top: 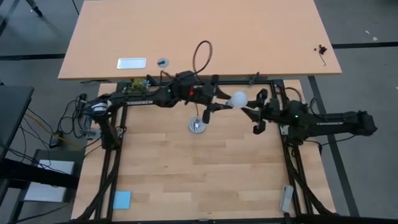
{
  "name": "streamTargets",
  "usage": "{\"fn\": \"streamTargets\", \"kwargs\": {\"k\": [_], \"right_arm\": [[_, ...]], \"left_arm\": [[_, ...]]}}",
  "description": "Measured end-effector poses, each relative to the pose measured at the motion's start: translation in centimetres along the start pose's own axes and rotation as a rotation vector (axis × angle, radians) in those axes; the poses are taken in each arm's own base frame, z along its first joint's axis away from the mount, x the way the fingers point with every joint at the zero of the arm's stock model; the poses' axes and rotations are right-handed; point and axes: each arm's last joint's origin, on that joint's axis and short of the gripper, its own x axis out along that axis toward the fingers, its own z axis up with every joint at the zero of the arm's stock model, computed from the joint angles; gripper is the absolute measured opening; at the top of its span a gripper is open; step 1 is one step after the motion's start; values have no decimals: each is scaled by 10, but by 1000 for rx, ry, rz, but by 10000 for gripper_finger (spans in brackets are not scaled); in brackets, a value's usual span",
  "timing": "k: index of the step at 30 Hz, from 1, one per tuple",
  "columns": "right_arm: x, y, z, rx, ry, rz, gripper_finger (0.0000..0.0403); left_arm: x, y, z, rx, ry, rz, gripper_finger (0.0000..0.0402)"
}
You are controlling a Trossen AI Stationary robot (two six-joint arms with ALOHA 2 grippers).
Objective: Screw lightbulb
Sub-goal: Insert the white lightbulb into the silver lamp
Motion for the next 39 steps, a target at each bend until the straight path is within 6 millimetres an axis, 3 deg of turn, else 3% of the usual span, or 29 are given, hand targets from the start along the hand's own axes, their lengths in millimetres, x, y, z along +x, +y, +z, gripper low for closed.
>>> {"fn": "streamTargets", "kwargs": {"k": [5, 13, 25, 31, 39], "right_arm": [[20, 2, -2, -3, 52, 1, 124], [58, 15, -5, -38, 131, 41, 124], [95, 35, -9, 40, 184, 139, 154], [111, 44, -26, 101, 219, 141, 209], [141, 54, -40, 103, 193, 86, 295]], "left_arm": [[-31, -16, -1, 18, -41, 42, 129], [-81, -44, -19, -12, -33, 111, 129], [-133, -78, -61, -40, -138, 140, 129], [-145, -86, -75, -94, -187, 137, 129], [-144, -93, -79, -105, -171, 117, 129]]}}
